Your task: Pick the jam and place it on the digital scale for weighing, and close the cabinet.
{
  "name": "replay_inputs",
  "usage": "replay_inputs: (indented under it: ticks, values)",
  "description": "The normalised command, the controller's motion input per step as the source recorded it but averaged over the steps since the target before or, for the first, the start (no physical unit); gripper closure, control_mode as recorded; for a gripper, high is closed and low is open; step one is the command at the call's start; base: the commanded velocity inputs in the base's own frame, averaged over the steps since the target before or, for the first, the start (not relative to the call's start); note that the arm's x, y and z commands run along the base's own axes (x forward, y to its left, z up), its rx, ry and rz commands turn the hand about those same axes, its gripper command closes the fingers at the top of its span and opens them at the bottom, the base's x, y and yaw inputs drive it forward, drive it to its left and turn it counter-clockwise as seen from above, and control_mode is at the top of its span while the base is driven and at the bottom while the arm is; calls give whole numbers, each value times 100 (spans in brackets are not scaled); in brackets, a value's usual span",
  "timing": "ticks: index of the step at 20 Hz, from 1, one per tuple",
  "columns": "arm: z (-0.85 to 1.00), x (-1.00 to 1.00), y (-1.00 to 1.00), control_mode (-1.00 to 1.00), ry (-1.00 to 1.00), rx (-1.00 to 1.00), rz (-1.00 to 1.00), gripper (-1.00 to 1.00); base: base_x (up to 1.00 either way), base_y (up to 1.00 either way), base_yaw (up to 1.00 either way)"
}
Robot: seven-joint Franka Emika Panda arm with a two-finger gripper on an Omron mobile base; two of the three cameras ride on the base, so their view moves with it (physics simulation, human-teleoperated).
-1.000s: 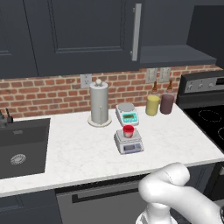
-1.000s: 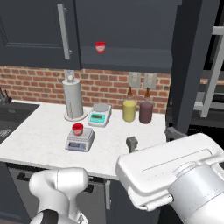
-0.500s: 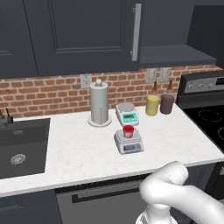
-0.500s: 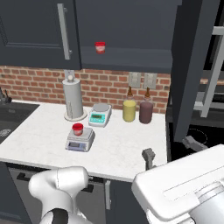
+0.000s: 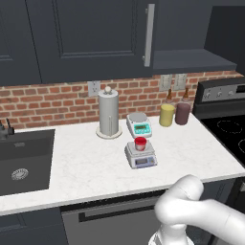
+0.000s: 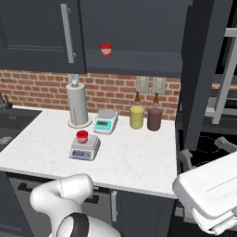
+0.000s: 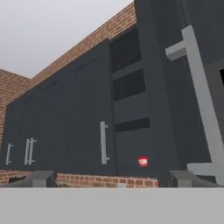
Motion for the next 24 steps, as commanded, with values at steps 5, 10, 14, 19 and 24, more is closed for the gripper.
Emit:
replay_inputs:
  ticks: [5, 10, 14, 19, 24]
  values:
    - [0, 43, -24, -100, 0, 0, 1, -100, 0, 0, 0]
    - [-11, 38, -10, -100, 1, 0, 6, -100, 0, 0, 0]
    - [-9, 29, -25, -100, 5, 0, 11, -100, 0, 0, 0]
    - [-1, 23, -38, -100, 3, 0, 14, -100, 0, 0, 0]
    - [-8, 24, -27, -100, 2, 0, 14, -100, 0, 0, 0]
